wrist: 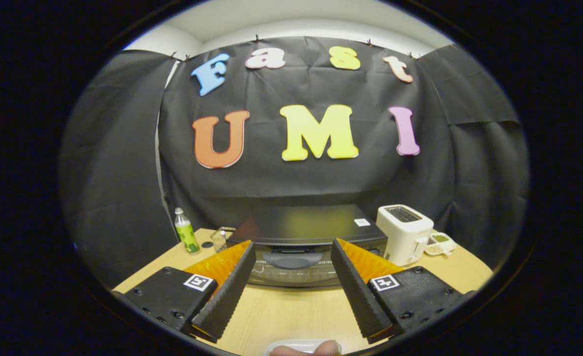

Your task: Open the toaster oven, put the food inside, and close the toaster oven door.

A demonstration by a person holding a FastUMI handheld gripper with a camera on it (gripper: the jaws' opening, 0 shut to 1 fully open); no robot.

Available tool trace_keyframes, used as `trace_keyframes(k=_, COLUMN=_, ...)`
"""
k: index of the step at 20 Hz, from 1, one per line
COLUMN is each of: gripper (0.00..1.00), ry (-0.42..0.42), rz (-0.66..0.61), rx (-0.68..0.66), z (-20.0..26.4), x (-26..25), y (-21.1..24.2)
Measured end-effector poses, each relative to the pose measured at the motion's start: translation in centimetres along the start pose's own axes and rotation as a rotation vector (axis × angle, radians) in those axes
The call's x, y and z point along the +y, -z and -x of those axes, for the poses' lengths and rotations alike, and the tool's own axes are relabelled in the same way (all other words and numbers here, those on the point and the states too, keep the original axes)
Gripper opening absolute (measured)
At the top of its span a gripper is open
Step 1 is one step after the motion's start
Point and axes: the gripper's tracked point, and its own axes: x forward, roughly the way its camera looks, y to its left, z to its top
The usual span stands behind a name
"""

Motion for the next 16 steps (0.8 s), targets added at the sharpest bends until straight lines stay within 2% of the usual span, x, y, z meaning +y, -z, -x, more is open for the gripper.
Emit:
trace_keyframes(k=4, gripper=1.00, ry=0.010, rz=-0.002, rx=-0.110, z=6.8, x=0.6, y=-6.1)
trace_keyframes(k=8, gripper=1.00, ry=0.019, rz=-0.018, rx=-0.107, z=13.0, x=0.9, y=-8.9)
trace_keyframes(k=11, gripper=1.00, ry=-0.004, rz=-0.061, rx=-0.139, z=16.7, x=1.5, y=-9.7)
trace_keyframes(k=16, gripper=1.00, ry=-0.047, rz=-0.031, rx=-0.157, z=21.5, x=3.0, y=-8.1)
